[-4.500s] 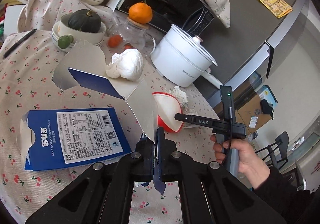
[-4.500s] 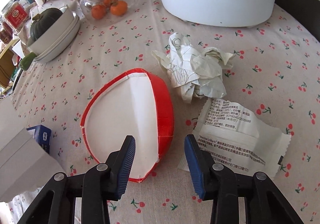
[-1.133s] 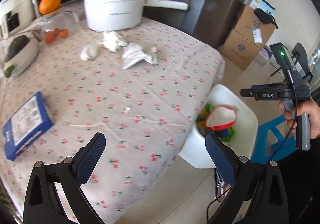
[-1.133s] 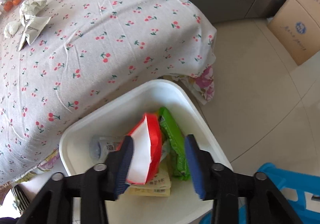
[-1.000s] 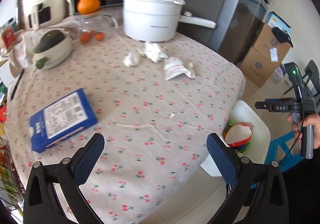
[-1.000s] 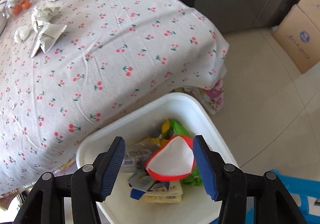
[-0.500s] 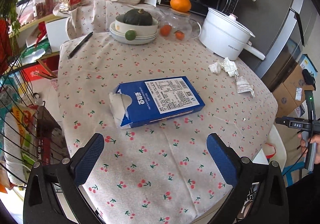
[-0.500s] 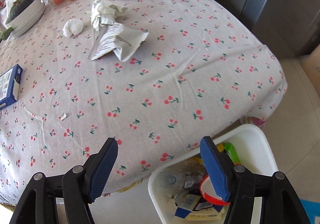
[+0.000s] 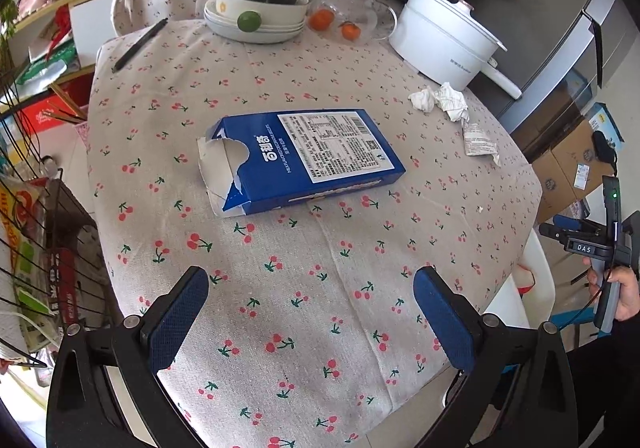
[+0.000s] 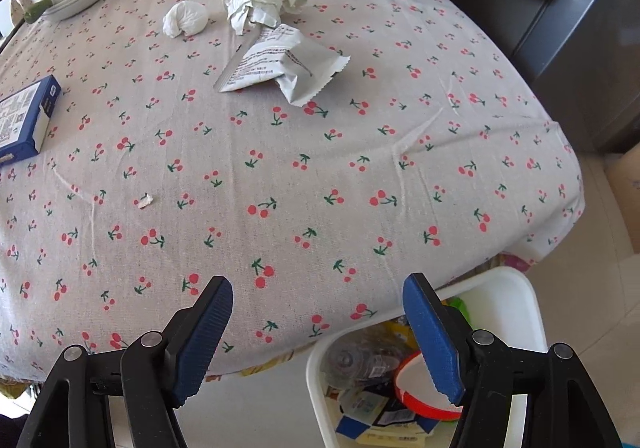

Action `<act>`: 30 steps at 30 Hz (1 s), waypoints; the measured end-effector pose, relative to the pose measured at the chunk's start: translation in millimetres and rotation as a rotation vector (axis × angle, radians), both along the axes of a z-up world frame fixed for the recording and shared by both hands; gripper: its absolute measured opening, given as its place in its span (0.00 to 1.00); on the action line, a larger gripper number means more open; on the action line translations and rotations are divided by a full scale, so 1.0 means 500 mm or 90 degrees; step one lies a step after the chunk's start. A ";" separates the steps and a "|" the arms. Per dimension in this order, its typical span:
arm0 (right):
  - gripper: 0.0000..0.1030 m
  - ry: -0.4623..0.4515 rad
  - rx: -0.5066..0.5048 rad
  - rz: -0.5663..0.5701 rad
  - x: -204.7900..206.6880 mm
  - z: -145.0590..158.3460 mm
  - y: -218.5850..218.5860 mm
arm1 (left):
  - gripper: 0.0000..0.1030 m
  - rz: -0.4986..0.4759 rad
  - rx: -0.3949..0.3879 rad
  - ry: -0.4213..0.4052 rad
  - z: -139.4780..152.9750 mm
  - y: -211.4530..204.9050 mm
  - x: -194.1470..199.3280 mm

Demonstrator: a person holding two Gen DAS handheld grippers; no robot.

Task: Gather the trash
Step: 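Move the left gripper to the blue milk carton on the table, then grasp the blue milk carton with the left gripper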

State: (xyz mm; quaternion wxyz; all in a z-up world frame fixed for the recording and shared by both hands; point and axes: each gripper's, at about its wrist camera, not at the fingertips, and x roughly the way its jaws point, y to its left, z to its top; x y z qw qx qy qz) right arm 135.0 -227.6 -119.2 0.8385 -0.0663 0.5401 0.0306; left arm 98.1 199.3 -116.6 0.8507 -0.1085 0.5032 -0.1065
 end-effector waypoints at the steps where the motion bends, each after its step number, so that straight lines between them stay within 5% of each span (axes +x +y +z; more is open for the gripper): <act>1: 0.75 -0.003 -0.001 -0.001 -0.002 0.001 -0.004 | 1.00 0.002 -0.007 0.006 -0.004 0.001 0.003; 6: 0.77 -0.005 -0.010 -0.008 -0.009 -0.012 -0.026 | 1.00 0.014 -0.009 0.010 -0.005 0.004 0.011; 12: 0.77 -0.084 -0.061 0.030 -0.029 -0.001 -0.033 | 0.96 0.034 -0.018 0.007 0.002 0.031 0.030; 19: 0.77 -0.086 -0.055 0.056 -0.011 0.003 -0.034 | 0.78 0.038 -0.063 -0.021 -0.005 0.063 0.108; 30: 0.77 -0.073 -0.069 0.067 0.021 -0.007 -0.015 | 0.45 0.035 -0.185 0.048 -0.092 0.077 0.200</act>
